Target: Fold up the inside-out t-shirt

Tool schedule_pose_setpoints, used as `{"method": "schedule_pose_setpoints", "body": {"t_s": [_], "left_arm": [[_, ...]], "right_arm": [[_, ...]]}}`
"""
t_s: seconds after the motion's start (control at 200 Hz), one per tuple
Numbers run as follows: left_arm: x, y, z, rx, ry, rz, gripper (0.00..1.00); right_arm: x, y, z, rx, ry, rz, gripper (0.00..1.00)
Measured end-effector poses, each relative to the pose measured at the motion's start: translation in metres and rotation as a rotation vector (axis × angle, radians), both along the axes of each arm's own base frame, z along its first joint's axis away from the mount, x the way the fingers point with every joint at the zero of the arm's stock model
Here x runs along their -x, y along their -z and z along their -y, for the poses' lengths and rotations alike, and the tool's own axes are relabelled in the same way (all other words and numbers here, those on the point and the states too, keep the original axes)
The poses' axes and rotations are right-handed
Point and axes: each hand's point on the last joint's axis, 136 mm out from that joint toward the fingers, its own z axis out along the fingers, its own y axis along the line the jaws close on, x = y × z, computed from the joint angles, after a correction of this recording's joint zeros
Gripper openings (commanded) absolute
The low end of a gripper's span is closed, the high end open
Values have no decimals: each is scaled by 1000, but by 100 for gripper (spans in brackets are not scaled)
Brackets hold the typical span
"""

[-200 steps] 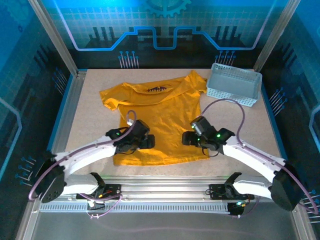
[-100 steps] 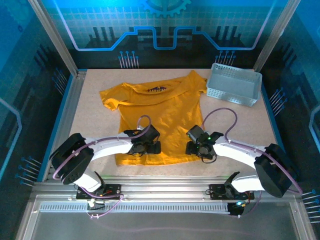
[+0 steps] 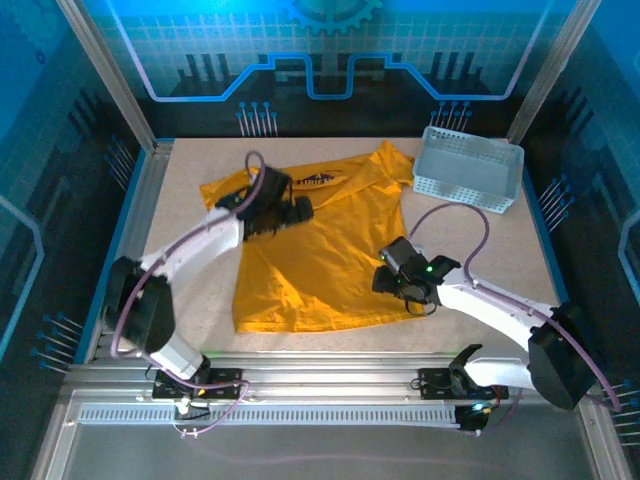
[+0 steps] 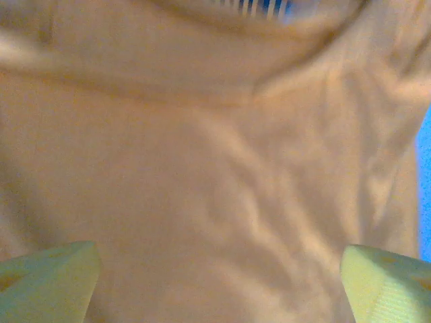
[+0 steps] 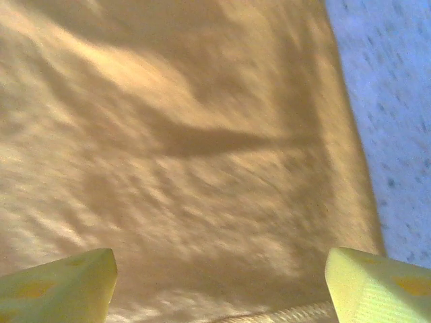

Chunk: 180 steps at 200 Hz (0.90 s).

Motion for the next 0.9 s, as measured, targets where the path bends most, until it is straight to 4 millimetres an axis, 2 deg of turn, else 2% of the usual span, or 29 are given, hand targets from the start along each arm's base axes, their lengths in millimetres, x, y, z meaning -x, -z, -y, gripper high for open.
{"method": "schedule_pose_setpoints", "body": {"t_s": [0.065,0.105,0.18,0.25,0.365,0.48,0.56,0.76,0.9], "left_arm": [[-42,-6,-2,1,-29,24,92],[-64,-1,-2,-2,-43,23,92],[-97,19,2,-6,-58,-2,91],[-116,46,4,-17,-69,-48,89],[-133,84,5,-37,-82,-113,86],[-146,100,5,-35,-101,-133,80],[-156,100,4,-23,-108,-120,79],[-184,80,1,28,-113,-46,75],[-194,76,2,47,-111,-27,73]], "right_arm": [[-11,-10,-9,-8,-19,34,82],[-15,-12,-14,-7,-31,46,82],[-18,-10,-20,0,-54,50,82],[-16,-3,-24,14,-73,35,82],[-14,8,-29,35,-93,9,82],[-12,14,-33,46,-109,-5,82],[-11,17,-35,50,-118,-9,82],[-9,28,-36,72,-125,-35,82],[-6,34,-37,86,-134,-53,82]]}}
